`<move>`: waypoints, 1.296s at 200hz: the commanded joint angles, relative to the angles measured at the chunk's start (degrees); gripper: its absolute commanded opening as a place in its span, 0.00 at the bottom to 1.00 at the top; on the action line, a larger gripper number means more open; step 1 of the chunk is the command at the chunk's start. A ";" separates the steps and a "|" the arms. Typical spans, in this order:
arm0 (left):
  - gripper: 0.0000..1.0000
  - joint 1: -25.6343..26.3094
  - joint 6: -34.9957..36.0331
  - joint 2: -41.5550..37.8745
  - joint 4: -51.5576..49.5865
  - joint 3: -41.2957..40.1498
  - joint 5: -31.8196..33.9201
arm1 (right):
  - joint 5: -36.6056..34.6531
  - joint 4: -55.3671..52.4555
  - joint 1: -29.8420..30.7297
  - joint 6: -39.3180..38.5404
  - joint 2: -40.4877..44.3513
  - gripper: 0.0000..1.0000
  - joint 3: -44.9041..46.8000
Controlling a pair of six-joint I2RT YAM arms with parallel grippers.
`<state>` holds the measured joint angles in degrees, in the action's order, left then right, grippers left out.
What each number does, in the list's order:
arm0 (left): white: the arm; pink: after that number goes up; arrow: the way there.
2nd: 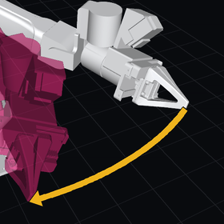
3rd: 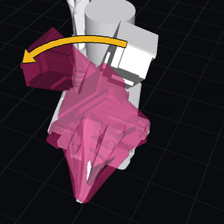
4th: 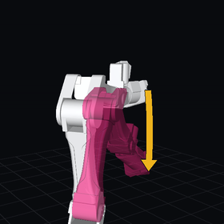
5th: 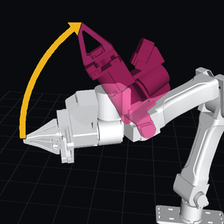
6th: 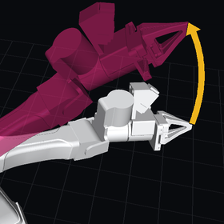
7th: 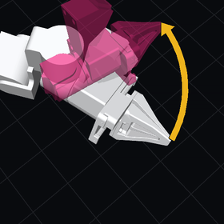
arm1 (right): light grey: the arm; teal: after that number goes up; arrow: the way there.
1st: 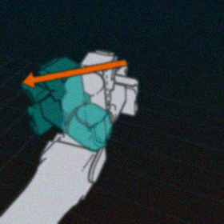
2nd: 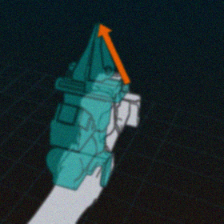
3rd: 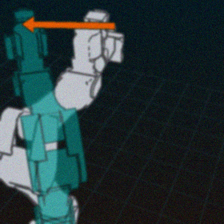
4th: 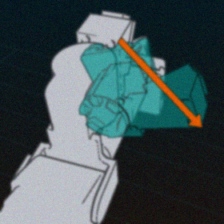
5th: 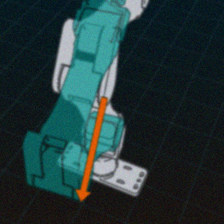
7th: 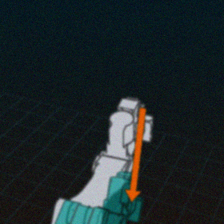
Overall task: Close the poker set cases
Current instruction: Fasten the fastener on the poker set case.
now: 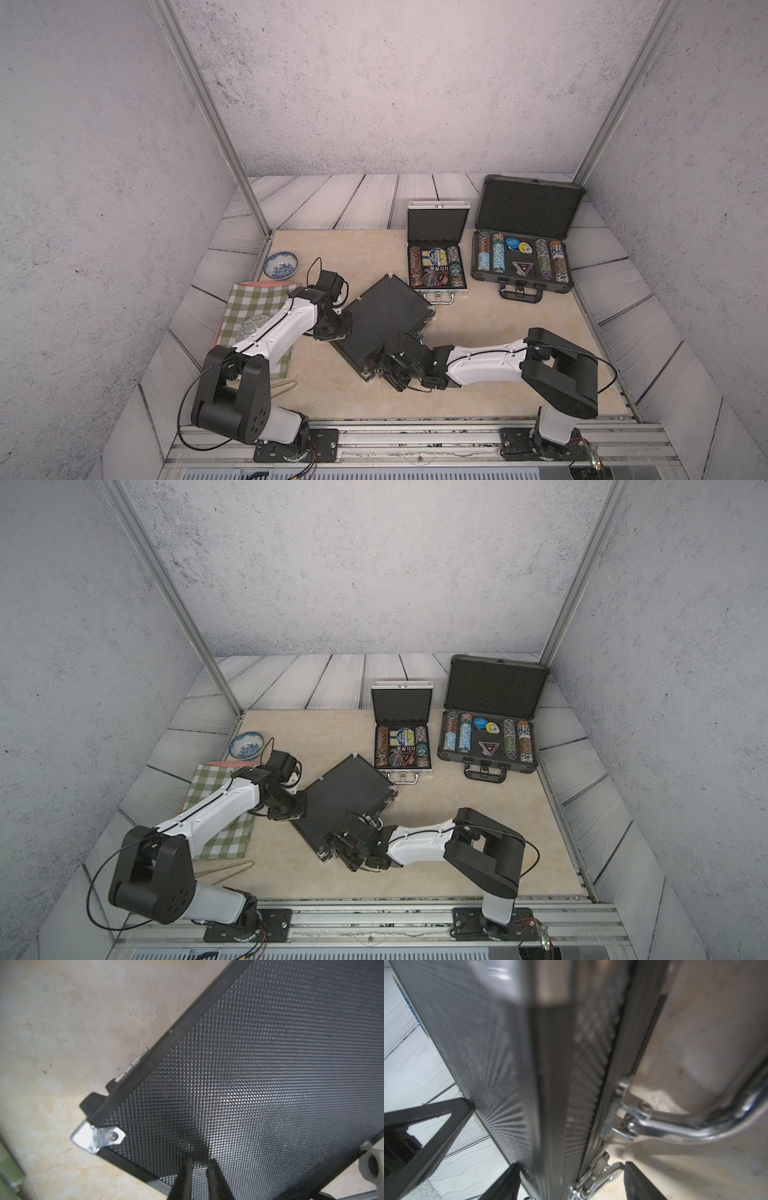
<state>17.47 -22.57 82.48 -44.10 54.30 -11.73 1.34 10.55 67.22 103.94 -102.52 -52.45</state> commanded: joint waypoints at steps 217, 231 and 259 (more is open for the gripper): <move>0.45 -10.62 8.41 15.85 -2.79 20.99 0.44 | 3.75 -7.66 -0.85 -16.92 3.75 0.79 -3.65; 0.49 -10.96 10.00 17.66 -3.02 21.65 -1.50 | 3.84 -7.56 -0.78 -17.09 3.74 0.80 -3.92; 0.52 -11.04 11.32 21.14 -2.65 21.33 -3.84 | 3.71 -7.88 -0.51 -16.97 3.56 0.80 -5.23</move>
<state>6.85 -14.17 100.64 -46.02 75.37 -11.33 4.64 4.23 66.22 87.92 -101.95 -55.75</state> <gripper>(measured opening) 0.518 0.801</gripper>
